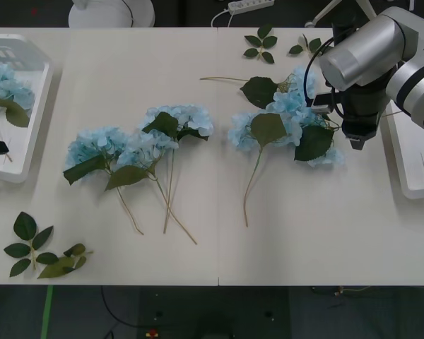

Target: Place the red flowers into the right box and the blue flowers into the left box. If a person shows an open palm, hand one flower to the person first, then continue sorting.

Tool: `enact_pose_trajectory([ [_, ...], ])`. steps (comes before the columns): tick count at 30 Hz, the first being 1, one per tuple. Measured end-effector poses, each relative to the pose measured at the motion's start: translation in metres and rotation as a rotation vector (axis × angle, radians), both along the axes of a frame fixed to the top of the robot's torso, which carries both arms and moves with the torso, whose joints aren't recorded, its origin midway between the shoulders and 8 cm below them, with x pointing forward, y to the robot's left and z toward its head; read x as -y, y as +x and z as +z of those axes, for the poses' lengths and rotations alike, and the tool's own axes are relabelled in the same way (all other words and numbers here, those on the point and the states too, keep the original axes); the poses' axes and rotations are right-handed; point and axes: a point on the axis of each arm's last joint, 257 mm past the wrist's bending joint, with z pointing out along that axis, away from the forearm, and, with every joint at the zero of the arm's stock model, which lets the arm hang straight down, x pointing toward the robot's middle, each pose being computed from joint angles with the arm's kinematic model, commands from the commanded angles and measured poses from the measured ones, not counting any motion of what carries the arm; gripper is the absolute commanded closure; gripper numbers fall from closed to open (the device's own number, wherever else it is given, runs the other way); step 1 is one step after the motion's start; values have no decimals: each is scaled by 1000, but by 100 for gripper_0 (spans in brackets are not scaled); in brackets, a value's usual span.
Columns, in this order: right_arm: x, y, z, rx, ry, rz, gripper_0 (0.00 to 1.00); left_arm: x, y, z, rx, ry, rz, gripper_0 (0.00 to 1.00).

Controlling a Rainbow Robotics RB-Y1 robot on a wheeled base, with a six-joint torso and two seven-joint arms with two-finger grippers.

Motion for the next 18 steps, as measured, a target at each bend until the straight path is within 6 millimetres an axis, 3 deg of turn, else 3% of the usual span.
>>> enact_pose_trajectory([
  [10, 1, 4, -19, -5, -85, 57, 0, 49, -33, -119, -142, 263, -178, 0],
  [16, 11, 0, -30, -20, -92, 31, 0, 70, -31, -160, -171, 386, -232, 0],
  [18, 12, 0, -32, -26, -103, 41, 36, 75, -23, -166, -191, 386, -213, 0],
])
